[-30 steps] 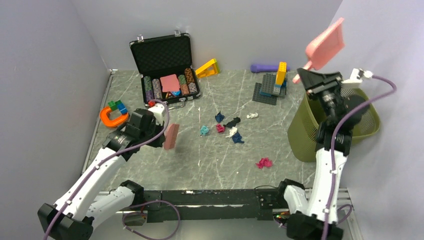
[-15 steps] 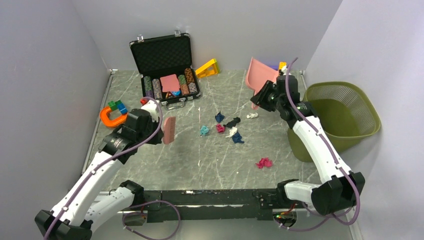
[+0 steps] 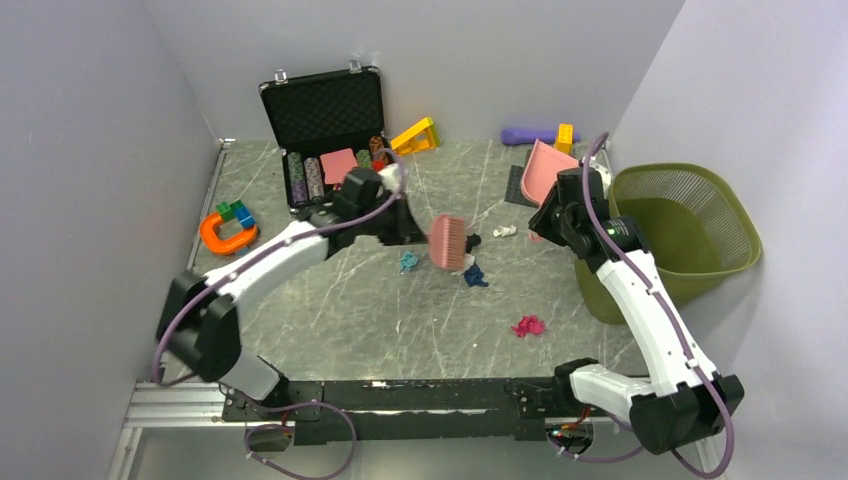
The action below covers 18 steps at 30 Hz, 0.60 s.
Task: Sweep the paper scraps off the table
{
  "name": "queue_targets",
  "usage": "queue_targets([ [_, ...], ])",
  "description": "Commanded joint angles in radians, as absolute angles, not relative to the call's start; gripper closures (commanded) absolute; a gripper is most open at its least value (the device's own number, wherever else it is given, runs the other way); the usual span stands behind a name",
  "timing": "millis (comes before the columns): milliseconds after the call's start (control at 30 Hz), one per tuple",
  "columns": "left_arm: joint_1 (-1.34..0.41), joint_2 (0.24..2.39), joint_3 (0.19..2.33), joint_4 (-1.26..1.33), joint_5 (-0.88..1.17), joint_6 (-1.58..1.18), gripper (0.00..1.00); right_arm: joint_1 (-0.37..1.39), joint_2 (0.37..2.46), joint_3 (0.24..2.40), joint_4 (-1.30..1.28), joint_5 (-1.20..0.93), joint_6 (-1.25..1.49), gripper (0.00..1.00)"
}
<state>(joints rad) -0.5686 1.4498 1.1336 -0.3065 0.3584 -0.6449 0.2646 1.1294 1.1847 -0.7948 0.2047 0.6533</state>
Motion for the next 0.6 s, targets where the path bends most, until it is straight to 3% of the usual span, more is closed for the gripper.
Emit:
queue_targets([
  [0,-0.682,1.606,1.285,-0.073,0.519,-0.764,1.0,0.272,1.054,1.242,-0.875,0.258,0.658,1.0],
  [200,-0.784,1.823,1.405,0.148,0.753,-0.889,1.0,0.273,0.914,1.186,-0.826,0.243,0.607,1.0],
  [333,-0.868,1.929,1.533,-0.08,0.779,-0.788,1.0,0.272,0.834,1.157,-0.8,0.251,0.583,1.0],
  [567,-0.966,2.068,1.69,-0.415,0.611,-0.657,1.0,0.273,0.839,1.178,-0.897,0.281,0.584,1.0],
])
